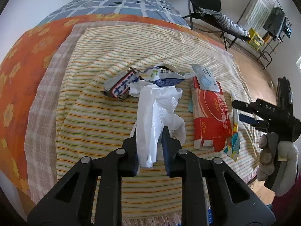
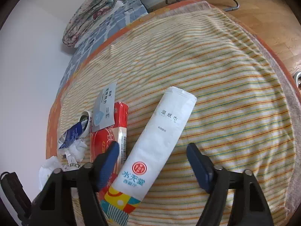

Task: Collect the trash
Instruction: 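Grasp the white tissue with the left tool while the right tool grasps the white wipe package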

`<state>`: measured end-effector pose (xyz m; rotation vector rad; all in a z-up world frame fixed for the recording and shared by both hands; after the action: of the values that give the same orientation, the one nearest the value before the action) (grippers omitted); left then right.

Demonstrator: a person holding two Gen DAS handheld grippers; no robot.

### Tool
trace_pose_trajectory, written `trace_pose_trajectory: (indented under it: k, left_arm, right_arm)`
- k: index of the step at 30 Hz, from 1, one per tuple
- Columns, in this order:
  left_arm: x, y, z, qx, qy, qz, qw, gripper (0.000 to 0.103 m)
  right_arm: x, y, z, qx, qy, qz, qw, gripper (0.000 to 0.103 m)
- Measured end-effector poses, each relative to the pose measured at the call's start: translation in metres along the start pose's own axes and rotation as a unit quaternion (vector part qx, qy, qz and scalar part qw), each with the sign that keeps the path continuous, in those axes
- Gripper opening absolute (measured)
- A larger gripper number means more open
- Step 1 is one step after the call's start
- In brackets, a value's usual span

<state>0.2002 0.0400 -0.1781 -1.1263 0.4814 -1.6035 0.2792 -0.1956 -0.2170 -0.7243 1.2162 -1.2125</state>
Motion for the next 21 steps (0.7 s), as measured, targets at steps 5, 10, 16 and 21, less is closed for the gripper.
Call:
trace_pose_trajectory:
  k: [5, 10, 16, 21]
  left_arm:
    - [-0.004, -0.006, 0.001, 0.007, -0.019, -0.018, 0.9996, 0.014]
    - [0.002, -0.014, 0.0, 0.014, -0.004, -0.018, 0.9997, 0.013]
    - [0.011, -0.028, -0.001, 0.025, 0.001, -0.037, 0.999, 0.013]
    - [0.015, -0.037, -0.005, 0.029, -0.002, -0.045, 0.9986, 0.013]
  right_arm:
    - [-0.008, 0.003, 0.001, -0.005, -0.003, 0.021, 1.0, 0.041]
    - [-0.016, -0.008, 0.001, 0.019, -0.019, 0.027, 0.999, 0.023]
    - [-0.023, -0.029, 0.002, 0.055, -0.051, 0.028, 0.997, 0.018]
    - [-0.014, -0.025, 0.003, 0.052, -0.067, -0.005, 0.996, 0.066]
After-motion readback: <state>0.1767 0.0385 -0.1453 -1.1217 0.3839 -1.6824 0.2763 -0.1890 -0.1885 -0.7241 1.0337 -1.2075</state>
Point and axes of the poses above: each gripper's, at about its wrist camera, not at the fingertips, and y roughly the way its jaws point, x to its right, z to its top, the point moved 10 cm from there along y, roughly the way its jaws point, and after that the axes turned 14 degrees about -z, right-handed, at the moved point
